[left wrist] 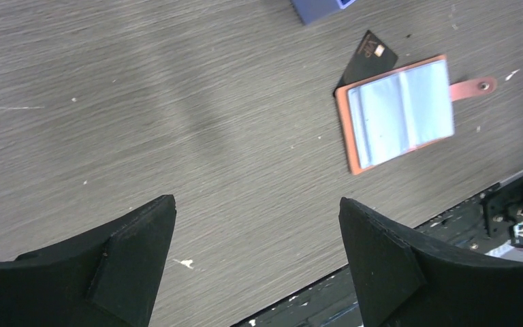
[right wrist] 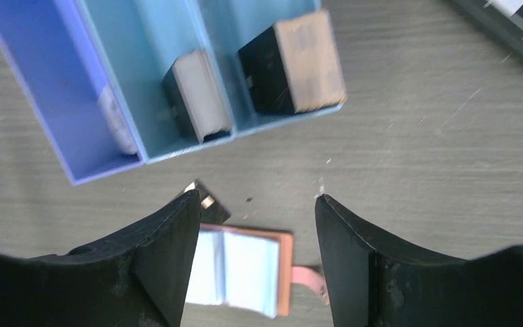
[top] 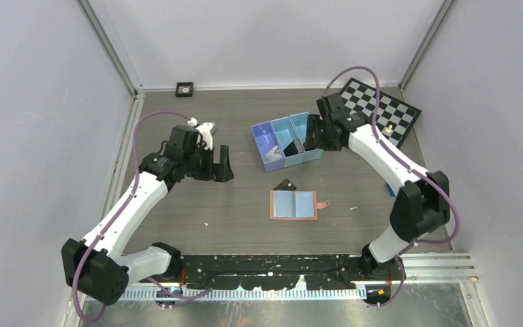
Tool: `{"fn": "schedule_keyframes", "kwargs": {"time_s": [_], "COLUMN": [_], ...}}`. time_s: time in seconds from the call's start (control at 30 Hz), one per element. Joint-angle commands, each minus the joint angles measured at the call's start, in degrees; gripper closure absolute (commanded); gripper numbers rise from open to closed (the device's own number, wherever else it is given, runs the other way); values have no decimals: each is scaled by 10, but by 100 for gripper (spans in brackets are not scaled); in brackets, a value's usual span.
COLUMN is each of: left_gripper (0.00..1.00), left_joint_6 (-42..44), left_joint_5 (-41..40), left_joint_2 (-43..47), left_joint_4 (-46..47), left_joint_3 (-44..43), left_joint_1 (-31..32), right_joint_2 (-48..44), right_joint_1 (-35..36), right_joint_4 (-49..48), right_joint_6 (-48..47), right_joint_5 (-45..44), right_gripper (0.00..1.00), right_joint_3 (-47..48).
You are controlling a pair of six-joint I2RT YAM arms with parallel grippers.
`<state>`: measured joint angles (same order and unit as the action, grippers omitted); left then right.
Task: Put the credit cards into the card holder
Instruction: Pick up the credit card from the storage box.
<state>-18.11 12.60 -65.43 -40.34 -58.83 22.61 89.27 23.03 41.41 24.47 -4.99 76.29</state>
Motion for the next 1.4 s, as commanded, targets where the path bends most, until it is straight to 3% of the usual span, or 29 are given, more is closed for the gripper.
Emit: {"fn": "schedule_keyframes", "kwargs": {"time_s": [0.0, 0.3, 1.03, 1.37], "left_gripper": [7, 6, 4, 3], "left_joint_6": [29, 29, 26, 25], "left_joint_5": [-33, -24, -4, -1], "left_joint_2": [30, 45, 35, 33], "left_joint_4": [-4, -2, 2, 3], "left_joint_3": [10, 17, 22, 23], "left_joint_1": [0, 0, 0, 0], "right_joint_2": [64, 233, 295, 276], "right_joint_1": [-24, -67, -67, -67], "right_joint_4": [36, 128, 125, 128], "right_joint_6": [-62, -136, -150, -137], "right_joint_5": [-44, -20, 22, -48], "right_gripper": [32, 32, 31, 32], "right_joint_3": [94, 247, 267, 267]}}
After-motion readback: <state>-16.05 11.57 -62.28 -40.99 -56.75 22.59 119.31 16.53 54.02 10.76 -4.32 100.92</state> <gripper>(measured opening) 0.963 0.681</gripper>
